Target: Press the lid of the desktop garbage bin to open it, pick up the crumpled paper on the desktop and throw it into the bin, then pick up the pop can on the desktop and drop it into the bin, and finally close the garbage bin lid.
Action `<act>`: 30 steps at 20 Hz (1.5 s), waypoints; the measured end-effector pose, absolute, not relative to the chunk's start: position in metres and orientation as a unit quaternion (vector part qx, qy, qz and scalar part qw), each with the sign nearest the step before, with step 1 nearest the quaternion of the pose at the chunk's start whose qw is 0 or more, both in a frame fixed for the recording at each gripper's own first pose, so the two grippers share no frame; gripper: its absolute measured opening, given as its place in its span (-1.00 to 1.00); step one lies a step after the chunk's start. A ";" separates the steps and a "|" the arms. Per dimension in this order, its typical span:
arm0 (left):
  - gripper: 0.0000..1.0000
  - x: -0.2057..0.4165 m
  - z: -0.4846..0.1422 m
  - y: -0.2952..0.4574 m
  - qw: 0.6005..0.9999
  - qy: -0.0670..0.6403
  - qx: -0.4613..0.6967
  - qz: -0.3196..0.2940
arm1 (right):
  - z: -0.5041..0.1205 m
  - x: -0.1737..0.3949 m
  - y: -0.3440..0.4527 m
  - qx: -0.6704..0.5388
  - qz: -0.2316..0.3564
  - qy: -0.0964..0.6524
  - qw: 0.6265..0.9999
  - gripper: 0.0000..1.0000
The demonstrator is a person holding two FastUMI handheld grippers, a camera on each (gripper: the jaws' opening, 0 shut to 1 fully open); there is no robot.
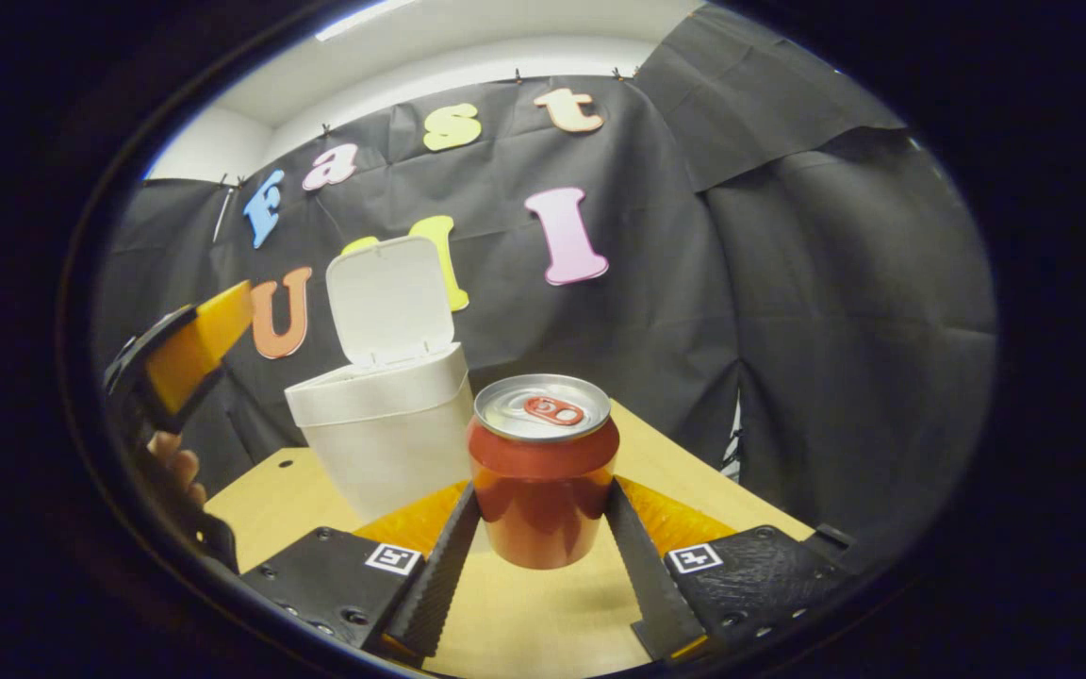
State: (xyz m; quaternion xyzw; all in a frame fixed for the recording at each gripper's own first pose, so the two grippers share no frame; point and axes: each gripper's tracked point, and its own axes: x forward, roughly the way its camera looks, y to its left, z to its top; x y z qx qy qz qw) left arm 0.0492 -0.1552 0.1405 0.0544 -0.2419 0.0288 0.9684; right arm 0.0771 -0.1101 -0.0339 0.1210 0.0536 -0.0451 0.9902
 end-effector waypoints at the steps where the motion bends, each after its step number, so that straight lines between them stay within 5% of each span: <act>1: 0.95 0.037 0.138 -0.150 0.968 -0.244 0.057 0.030 | -0.033 0.074 -0.109 0.119 -0.047 0.051 0.991 0.60; 10: 0.96 -0.013 0.084 -0.074 0.978 -0.195 0.036 0.069 | -0.043 0.049 -0.087 0.088 -0.041 0.046 0.994 0.59; 13: 0.96 -0.011 0.055 -0.080 0.990 -0.134 -0.012 0.031 | -0.031 0.044 -0.074 0.058 -0.025 0.034 0.997 0.59; 23: 0.97 -0.006 0.037 -0.032 0.995 -0.075 -0.064 0.024 | 0.110 0.043 -0.040 0.000 0.015 -0.025 1.000 0.59; 30: 0.98 -0.003 0.026 -0.017 0.998 -0.052 -0.041 0.008 | 0.172 0.063 -0.005 -0.013 0.051 0.016 0.998 0.59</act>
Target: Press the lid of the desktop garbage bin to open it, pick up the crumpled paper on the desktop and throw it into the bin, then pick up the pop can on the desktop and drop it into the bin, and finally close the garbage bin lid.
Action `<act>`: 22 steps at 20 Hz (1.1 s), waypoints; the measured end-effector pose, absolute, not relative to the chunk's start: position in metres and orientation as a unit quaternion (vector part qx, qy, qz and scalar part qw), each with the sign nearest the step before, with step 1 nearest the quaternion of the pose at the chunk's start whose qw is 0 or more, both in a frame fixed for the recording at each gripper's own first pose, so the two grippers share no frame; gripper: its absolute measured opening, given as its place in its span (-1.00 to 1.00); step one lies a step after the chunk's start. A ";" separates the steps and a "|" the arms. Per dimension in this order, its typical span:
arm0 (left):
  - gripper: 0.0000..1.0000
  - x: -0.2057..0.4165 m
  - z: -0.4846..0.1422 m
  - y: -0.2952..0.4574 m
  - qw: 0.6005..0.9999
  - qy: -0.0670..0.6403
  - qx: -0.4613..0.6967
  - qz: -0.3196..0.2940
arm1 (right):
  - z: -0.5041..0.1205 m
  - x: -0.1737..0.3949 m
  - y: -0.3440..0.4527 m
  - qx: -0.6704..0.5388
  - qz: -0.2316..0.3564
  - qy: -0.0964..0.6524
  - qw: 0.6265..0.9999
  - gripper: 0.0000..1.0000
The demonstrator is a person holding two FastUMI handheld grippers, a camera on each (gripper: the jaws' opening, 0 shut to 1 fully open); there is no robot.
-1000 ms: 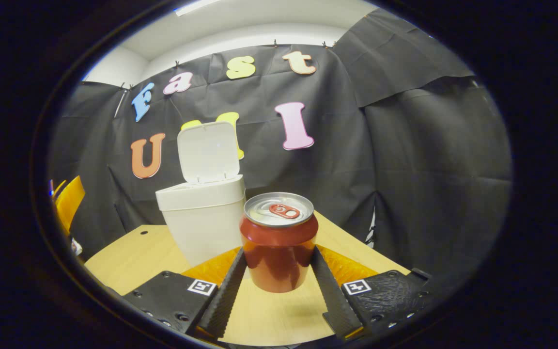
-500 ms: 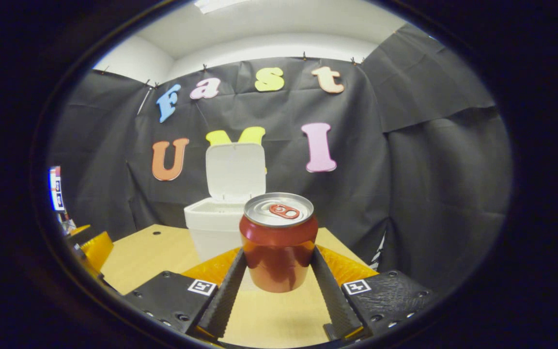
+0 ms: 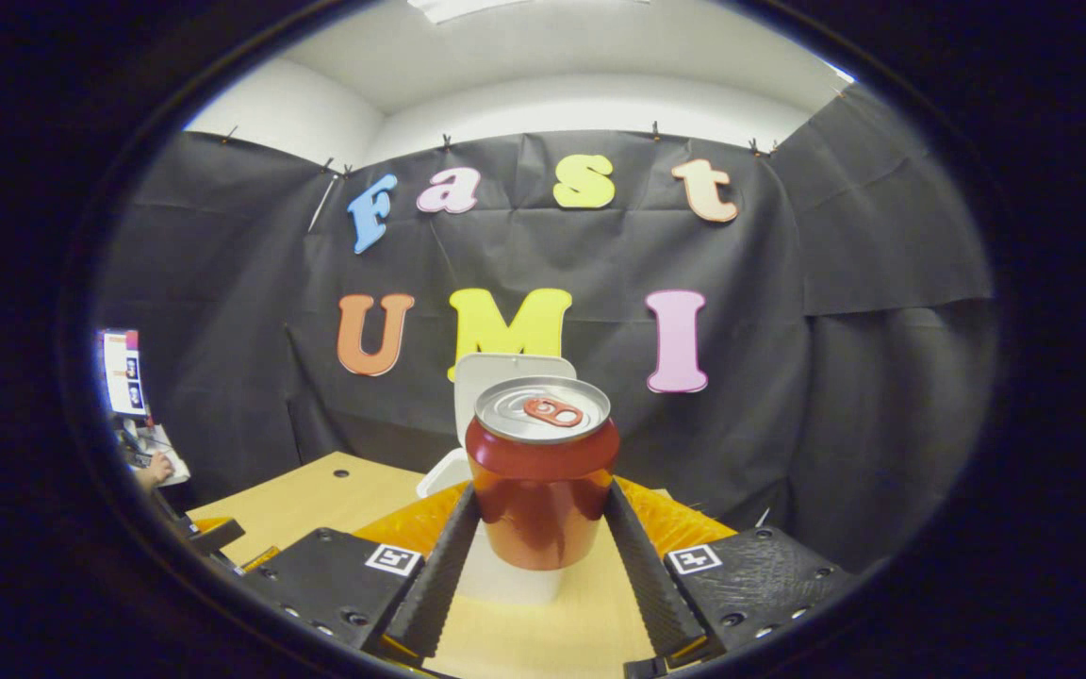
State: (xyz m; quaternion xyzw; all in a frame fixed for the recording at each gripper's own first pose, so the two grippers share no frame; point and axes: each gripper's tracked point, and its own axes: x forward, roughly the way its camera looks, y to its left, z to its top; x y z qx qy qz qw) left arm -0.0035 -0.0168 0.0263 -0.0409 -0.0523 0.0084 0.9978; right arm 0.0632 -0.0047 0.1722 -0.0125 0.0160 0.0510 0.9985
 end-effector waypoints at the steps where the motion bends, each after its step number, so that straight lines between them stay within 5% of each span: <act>1: 0.98 -0.002 0.025 -0.014 0.998 -0.050 -0.044 0.007 | 0.175 0.069 0.000 -0.019 0.050 0.023 0.998 0.59; 11: 0.97 0.005 0.019 0.010 0.998 -0.030 -0.055 0.017 | 0.192 0.157 0.038 -0.028 0.038 0.073 0.996 0.59; 16: 0.98 0.010 0.014 0.015 0.998 -0.020 -0.049 0.017 | 0.164 0.210 0.076 0.053 0.076 0.157 0.983 0.59; 22: 0.97 0.013 0.007 0.024 0.999 -0.008 -0.028 0.026 | 0.151 0.276 0.052 0.039 0.014 0.151 0.988 0.60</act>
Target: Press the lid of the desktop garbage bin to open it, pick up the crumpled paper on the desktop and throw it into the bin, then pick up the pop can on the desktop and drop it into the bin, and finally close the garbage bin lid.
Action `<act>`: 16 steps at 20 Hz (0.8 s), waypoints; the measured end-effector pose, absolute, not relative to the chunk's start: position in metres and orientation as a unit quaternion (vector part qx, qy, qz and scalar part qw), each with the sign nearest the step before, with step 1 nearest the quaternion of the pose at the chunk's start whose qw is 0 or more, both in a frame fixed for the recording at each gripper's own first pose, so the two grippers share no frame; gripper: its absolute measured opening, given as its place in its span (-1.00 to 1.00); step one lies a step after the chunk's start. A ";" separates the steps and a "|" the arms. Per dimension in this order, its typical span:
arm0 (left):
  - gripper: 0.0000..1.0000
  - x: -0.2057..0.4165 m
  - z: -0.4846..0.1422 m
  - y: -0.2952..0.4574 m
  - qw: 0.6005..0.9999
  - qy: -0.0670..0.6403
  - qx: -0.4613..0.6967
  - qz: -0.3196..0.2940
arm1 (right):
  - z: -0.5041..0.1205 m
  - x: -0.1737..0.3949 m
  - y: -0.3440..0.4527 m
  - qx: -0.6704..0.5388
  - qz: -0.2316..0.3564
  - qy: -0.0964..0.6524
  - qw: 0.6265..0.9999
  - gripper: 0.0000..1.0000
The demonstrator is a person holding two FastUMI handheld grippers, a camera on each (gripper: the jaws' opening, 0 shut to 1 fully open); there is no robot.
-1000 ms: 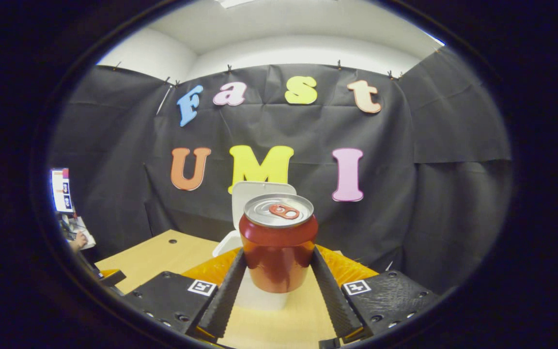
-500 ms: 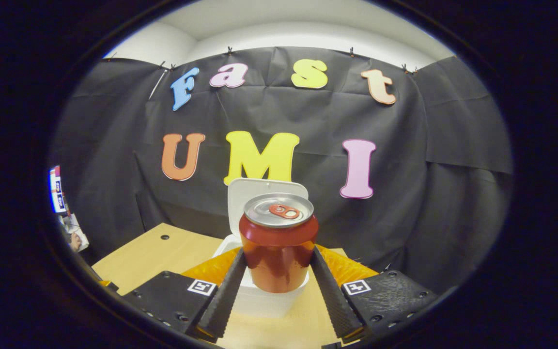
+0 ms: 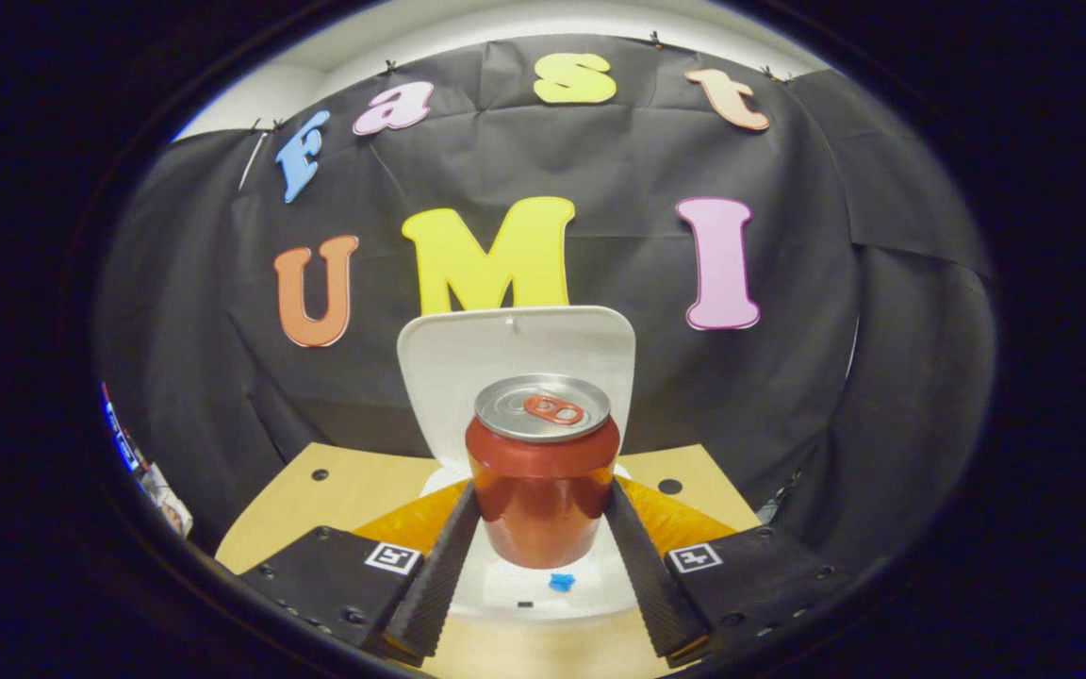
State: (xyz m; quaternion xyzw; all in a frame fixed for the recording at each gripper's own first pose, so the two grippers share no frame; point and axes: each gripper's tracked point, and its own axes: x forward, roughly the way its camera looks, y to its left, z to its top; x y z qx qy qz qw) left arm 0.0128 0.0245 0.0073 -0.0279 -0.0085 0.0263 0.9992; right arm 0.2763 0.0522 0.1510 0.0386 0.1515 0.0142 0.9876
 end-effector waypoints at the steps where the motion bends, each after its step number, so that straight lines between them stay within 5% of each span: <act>1: 0.98 0.014 0.006 0.027 0.999 -0.006 -0.028 0.028 | 0.147 0.283 0.049 0.042 0.012 0.155 0.987 0.60; 16: 0.98 0.019 0.002 0.042 0.998 0.004 -0.042 0.036 | 0.126 0.290 0.061 0.031 -0.006 0.165 0.986 0.63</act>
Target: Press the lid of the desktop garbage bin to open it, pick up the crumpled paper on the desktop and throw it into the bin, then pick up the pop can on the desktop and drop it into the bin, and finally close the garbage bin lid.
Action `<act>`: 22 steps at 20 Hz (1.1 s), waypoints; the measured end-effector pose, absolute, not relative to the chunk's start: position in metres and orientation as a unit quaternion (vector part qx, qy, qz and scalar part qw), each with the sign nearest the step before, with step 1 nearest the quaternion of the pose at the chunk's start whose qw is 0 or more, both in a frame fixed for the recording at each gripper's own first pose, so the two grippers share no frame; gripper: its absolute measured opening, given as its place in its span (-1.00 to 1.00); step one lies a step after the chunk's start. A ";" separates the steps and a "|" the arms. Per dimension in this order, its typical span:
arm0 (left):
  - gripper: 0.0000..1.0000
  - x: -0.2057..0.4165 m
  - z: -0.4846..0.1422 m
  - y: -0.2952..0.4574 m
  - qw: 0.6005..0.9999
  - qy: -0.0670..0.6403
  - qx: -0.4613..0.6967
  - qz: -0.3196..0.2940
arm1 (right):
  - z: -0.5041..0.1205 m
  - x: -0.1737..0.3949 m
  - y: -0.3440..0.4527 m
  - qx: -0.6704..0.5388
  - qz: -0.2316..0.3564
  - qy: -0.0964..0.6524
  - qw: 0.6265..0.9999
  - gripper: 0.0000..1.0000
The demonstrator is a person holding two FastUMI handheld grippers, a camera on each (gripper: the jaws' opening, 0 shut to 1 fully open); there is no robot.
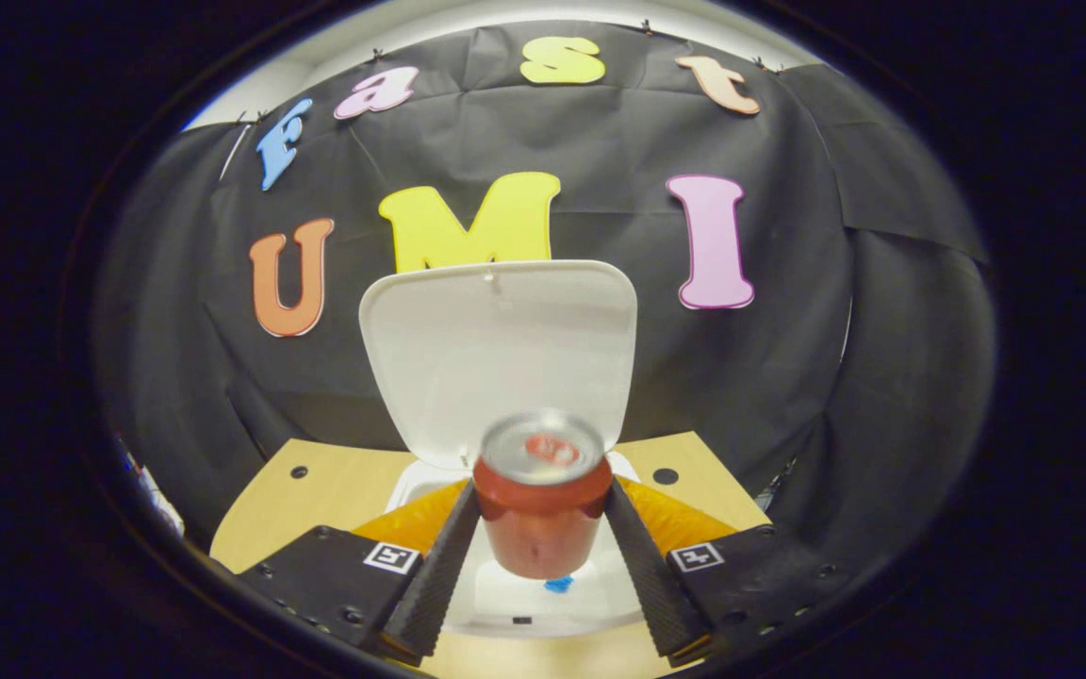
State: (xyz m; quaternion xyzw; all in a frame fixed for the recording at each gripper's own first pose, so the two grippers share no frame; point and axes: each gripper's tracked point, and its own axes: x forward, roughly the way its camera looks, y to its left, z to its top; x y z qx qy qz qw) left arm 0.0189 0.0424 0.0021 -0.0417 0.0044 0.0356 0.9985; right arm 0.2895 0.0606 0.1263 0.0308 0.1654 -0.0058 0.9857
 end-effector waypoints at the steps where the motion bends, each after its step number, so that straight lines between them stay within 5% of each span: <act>1: 0.98 0.020 0.001 0.042 0.999 0.006 -0.042 0.033 | 0.126 0.290 0.063 0.030 -0.003 0.163 0.986 0.63; 10: 0.98 0.028 -0.007 0.050 0.997 0.019 -0.060 0.034 | 0.134 0.292 0.071 0.027 -0.007 0.146 0.989 0.63; 22: 0.98 0.031 -0.012 0.052 0.999 0.022 -0.018 0.036 | 0.240 0.305 0.074 0.057 0.013 0.013 0.998 0.60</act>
